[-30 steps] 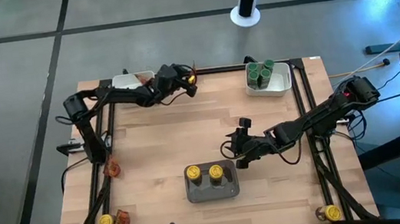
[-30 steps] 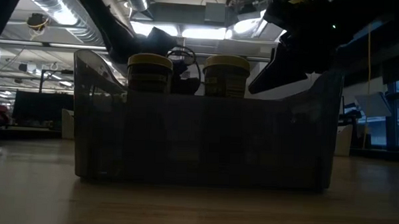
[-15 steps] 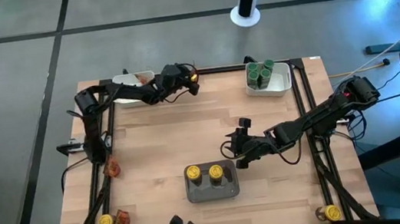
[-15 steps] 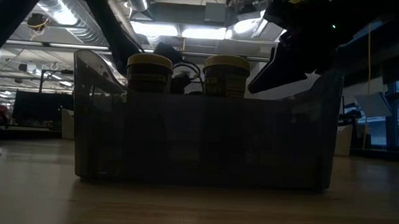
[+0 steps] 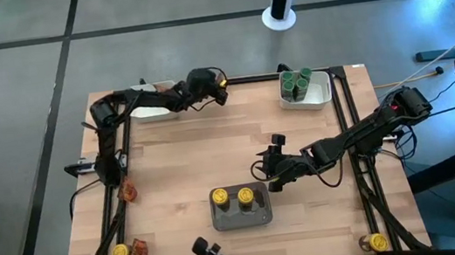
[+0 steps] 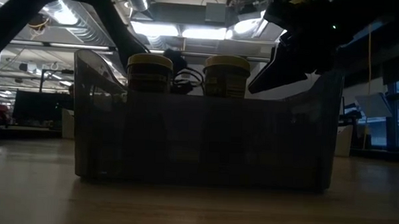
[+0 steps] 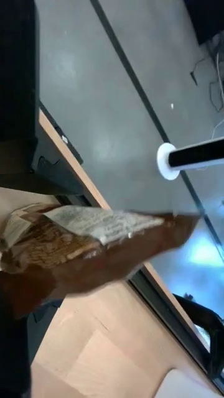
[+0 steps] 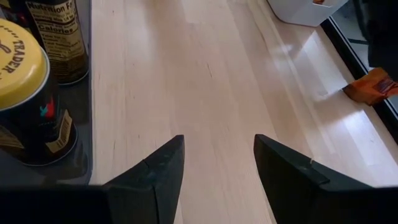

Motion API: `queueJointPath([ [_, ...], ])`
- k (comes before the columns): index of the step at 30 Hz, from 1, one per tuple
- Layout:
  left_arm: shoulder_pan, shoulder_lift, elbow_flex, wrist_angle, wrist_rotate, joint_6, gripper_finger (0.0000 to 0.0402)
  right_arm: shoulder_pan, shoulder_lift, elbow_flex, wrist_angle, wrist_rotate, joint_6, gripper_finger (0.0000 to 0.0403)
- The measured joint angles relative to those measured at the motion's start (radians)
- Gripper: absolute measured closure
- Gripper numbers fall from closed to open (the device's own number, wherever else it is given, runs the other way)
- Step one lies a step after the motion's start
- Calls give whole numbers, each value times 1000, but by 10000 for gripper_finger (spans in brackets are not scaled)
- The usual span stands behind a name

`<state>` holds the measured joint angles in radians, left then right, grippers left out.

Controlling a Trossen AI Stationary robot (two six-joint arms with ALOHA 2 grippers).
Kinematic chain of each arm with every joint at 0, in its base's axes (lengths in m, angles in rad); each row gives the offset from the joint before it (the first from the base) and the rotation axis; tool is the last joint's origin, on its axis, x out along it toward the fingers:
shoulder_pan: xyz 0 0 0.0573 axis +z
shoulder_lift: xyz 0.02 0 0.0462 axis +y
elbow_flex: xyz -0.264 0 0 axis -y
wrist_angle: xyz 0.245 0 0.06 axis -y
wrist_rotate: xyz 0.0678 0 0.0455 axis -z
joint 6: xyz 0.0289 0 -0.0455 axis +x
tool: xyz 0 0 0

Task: Sort spices by type
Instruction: Put the top center orange seasoning bag into the left white bin

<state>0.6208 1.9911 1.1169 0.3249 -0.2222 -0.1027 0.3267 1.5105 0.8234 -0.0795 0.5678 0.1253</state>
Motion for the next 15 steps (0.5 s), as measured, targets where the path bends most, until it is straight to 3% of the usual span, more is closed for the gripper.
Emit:
queueJointPath([
  [9, 18, 0, 0, -34, 49, 4, 263, 0, 0, 0, 2, 0, 0, 208],
  [15, 17, 0, 0, -35, 63, 88, 322, 0, 0, 0, 2, 0, 0, 208],
])
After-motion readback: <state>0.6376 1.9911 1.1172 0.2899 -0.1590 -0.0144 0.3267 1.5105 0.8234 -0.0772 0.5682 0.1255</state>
